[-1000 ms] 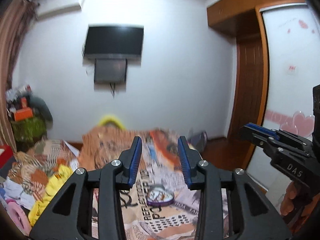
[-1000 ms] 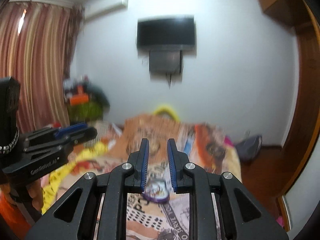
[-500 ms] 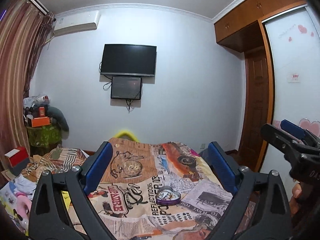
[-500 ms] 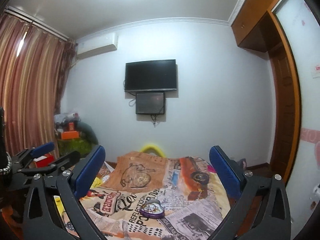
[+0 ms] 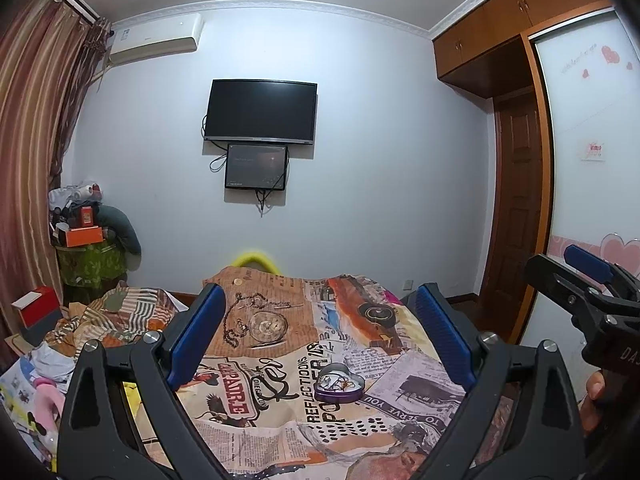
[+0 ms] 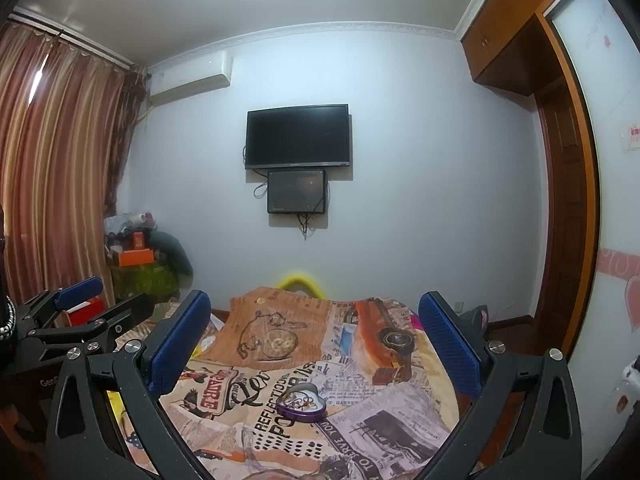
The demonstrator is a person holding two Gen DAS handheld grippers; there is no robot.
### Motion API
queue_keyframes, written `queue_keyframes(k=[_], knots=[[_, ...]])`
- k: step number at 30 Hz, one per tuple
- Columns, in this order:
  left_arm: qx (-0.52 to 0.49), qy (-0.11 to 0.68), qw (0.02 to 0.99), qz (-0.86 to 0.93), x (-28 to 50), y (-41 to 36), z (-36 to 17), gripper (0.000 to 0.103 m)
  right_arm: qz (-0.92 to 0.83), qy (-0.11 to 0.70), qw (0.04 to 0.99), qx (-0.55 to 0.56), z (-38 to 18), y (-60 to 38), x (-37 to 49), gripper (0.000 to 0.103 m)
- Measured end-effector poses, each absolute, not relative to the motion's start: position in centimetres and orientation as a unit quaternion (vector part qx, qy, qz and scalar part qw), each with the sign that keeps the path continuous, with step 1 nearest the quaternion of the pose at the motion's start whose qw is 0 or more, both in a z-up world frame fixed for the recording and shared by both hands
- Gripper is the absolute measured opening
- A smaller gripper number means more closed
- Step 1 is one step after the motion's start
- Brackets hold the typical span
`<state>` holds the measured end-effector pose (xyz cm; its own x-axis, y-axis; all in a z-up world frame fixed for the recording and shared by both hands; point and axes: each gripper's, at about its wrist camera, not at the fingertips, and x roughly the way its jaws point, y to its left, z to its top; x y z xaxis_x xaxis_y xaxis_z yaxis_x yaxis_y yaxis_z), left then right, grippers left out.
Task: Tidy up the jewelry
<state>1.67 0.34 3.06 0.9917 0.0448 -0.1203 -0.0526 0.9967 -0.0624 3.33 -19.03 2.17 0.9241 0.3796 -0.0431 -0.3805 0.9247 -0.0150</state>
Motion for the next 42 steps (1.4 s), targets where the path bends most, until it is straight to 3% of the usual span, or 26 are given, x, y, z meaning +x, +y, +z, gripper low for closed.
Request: queue_keyframes(k=[42], knots=[[-0.034, 0.083, 0.996, 0.012, 2.7, 0.3, 2.7, 0.096, 0.193, 0.050, 0.980, -0.006, 1.9, -19.4, 3.8, 0.103]])
